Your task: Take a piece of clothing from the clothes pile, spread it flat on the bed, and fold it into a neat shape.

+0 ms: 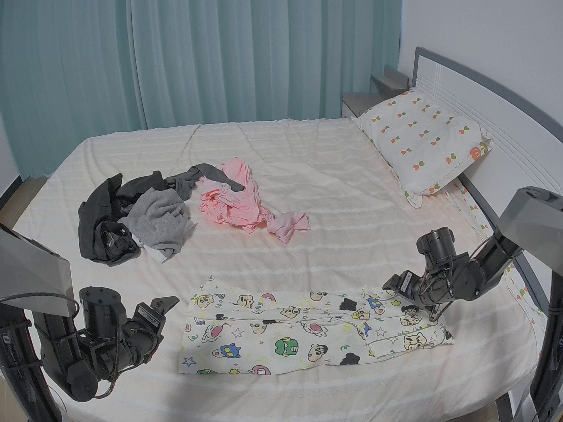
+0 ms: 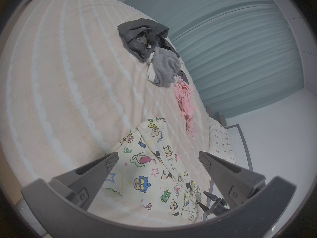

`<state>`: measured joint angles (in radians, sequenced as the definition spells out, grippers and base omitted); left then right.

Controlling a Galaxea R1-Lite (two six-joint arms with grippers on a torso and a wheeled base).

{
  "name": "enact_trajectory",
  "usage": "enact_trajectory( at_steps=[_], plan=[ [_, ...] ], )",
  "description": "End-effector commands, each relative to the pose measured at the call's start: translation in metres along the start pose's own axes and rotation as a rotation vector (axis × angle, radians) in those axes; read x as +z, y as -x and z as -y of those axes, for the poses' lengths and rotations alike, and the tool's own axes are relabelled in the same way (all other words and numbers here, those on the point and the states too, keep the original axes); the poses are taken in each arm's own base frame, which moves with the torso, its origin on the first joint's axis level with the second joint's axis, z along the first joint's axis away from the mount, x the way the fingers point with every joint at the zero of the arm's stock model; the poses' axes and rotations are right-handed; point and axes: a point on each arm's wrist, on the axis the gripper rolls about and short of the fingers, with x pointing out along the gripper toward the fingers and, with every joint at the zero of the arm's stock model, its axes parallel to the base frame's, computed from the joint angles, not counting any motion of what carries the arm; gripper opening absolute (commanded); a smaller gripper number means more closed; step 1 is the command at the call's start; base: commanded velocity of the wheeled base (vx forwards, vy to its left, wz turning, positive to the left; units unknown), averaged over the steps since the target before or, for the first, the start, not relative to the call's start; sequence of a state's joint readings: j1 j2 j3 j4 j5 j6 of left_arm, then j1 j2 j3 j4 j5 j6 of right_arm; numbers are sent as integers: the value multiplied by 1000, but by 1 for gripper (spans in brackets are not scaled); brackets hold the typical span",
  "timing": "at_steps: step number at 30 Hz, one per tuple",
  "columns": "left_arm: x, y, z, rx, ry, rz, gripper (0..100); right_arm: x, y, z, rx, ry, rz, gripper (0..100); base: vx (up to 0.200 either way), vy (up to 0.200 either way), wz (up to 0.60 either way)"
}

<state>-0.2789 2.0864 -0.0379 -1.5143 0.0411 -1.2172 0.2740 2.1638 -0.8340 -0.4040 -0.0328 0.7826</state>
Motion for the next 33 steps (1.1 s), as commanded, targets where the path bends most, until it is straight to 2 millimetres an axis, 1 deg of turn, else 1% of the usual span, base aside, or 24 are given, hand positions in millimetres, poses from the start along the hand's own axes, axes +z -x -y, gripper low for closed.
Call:
enact_trajectory(
  at_steps=[1, 4, 5, 6, 7, 9, 14, 21, 30, 33],
  plan=[
    [-3, 6, -1, -20, -9, -8, 100, -25, 64, 3, 157, -7, -35, 100, 0, 0, 0],
    [-3, 6, -1, -20, -9, -8, 100, -43, 65, 13, 221, -6, -74, 100, 0, 0, 0],
    [-3, 6, -1, -20, -9, -8, 100, -43, 65, 13, 221, -6, -74, 100, 0, 0, 0],
    [-4, 5, -1, -18, -10, -12, 100, -50, 62, 18, 265, -2, -83, 100, 0, 0, 0],
    [-4, 5, -1, -18, -10, -12, 100, -52, 61, 20, 290, 0, -75, 100, -200, 0, 0],
    [-4, 6, -1, -19, -11, -10, 100, -53, 61, 22, 326, -2, -51, 100, -200, 0, 0],
    [-5, 6, 1, -26, -65, -12, 100, -53, 57, 23, 341, 0, -48, 100, 0, 0, 0],
    [-5, 6, 1, -25, -65, -10, 100, -54, 57, 22, 346, 5, -48, 100, 0, 0, 0],
    [-2, 2, 2, -34, -65, 3, 100, -54, 59, 21, 351, 11, -46, 100, 0, 200, 0],
    [-1, -5, 4, -40, -69, 13, 100, -54, 59, 21, 352, 11, -45, 100, 0, 200, 0]
  ],
)
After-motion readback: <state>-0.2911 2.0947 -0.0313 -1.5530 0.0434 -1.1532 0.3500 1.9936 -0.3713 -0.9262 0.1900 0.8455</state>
